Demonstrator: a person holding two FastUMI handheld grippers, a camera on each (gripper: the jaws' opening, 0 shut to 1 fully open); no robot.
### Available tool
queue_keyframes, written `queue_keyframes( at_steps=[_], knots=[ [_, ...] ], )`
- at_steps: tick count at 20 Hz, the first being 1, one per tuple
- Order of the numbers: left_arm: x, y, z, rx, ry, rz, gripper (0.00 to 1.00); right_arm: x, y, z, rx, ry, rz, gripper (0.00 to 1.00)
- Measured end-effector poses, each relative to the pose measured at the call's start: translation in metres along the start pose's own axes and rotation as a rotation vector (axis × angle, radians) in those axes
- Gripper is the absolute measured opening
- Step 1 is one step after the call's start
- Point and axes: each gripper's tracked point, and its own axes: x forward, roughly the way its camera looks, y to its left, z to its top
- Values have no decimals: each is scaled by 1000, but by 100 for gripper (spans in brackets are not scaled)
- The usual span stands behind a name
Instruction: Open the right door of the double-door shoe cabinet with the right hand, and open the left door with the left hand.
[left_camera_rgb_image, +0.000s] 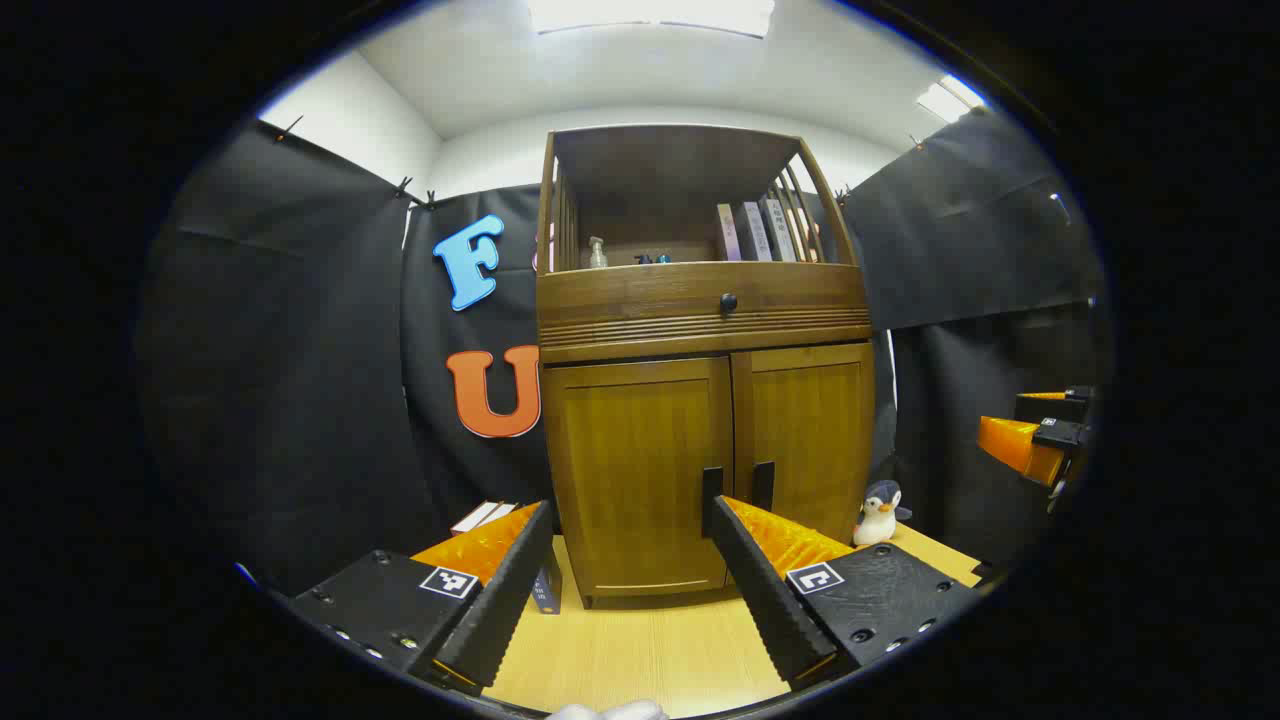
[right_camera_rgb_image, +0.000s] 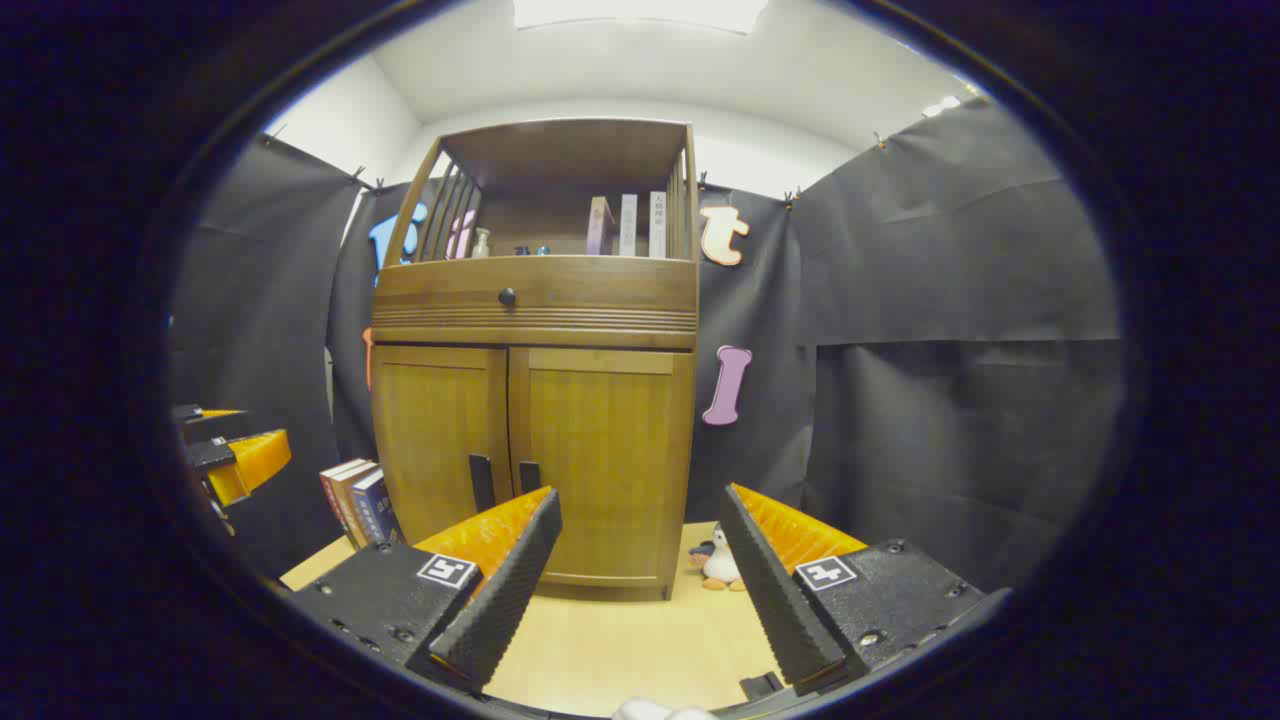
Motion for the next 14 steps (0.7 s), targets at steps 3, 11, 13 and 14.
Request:
queue_keyframes(
  at_steps=[3,11,13,14],
  knots=[
    [2,1,-4,-4,9,8,96,1,-1,5,-19,-12,-6,100],
    [3,1,-3,-11,7,8,96,2,6,4,-25,-9,6,100],
    [2,3,-3,-15,7,11,96,4,8,3,-23,-8,9,100],
    [2,4,-4,-18,10,13,96,5,8,0,-22,-6,9,100]
  ],
)
